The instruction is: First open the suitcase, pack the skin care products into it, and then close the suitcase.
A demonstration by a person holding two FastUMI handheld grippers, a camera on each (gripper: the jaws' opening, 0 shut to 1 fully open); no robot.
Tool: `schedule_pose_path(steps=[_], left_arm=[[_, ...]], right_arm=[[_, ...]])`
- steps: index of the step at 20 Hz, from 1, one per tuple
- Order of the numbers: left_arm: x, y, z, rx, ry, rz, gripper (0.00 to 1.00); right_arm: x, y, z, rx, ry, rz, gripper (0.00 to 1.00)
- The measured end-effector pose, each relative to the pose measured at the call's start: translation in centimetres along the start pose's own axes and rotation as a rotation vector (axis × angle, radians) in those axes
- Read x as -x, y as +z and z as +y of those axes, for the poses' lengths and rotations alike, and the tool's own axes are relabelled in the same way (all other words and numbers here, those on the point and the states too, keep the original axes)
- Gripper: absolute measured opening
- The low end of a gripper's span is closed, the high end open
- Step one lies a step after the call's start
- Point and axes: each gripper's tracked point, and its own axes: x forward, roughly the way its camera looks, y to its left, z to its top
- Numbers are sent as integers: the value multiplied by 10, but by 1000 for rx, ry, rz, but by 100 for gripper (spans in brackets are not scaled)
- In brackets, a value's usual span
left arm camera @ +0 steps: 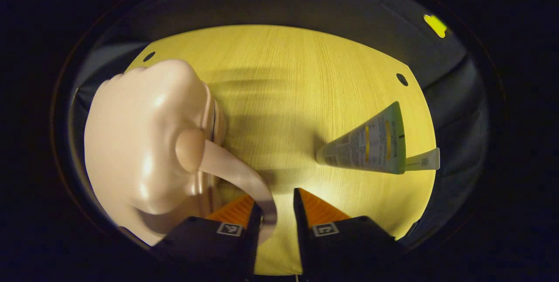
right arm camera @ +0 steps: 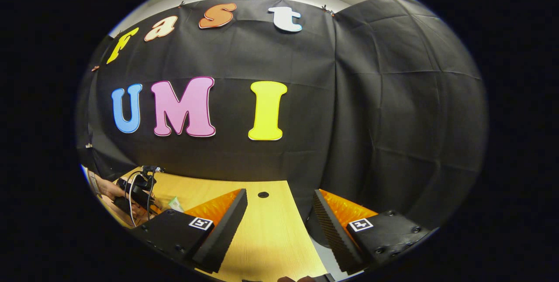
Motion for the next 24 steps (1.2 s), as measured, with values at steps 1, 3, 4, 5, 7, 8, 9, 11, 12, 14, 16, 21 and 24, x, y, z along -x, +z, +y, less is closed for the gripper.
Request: schedule_pose_path(steps=[1, 3, 4, 5, 7, 8, 9, 11, 12, 14, 16, 21, 24], left_arm=[[8, -1, -1, -21, -2, -3, 21], [18, 1, 2, -40, 19, -8, 19], [27, 4, 1, -41, 9, -12, 18], [38, 6, 1, -40, -7, -17, 17], [74, 12, 9, -57, -24, -44, 16], [95, 19, 17, -73, -21, -74, 16], [117, 27, 26, -81, -13, -113, 16], [166, 50, 58, -81, 20, -215, 16], [191, 61, 80, -69, 37, -267, 16], [232, 77, 134, 3, 59, -364, 16], [256, 84, 204, 96, 100, -437, 16], [269, 76, 405, 176, 301, -499, 12], [222, 53, 486, 217, 336, -411, 12]], right_arm=[[-3, -1, 3, -1, 11, 3, 96], [-9, -3, 13, -6, 41, 13, 96], [-11, -3, 17, -5, 54, 13, 96], [-13, 0, 21, -5, 68, 7, 96], [-18, 4, 31, -14, 99, -3, 96], [-22, 6, 36, -18, 114, -10, 96], [-26, 7, 43, -26, 131, -11, 96], [-34, 8, 61, -42, 173, -10, 96], [-38, 12, 71, -42, 190, -17, 96], [-43, 18, 94, -31, 216, -28, 97], [-42, 33, 120, -30, 229, -58, 97], [-33, 46, 207, -50, 260, -77, 96], [-31, 39, 253, -36, 261, -35, 97]])
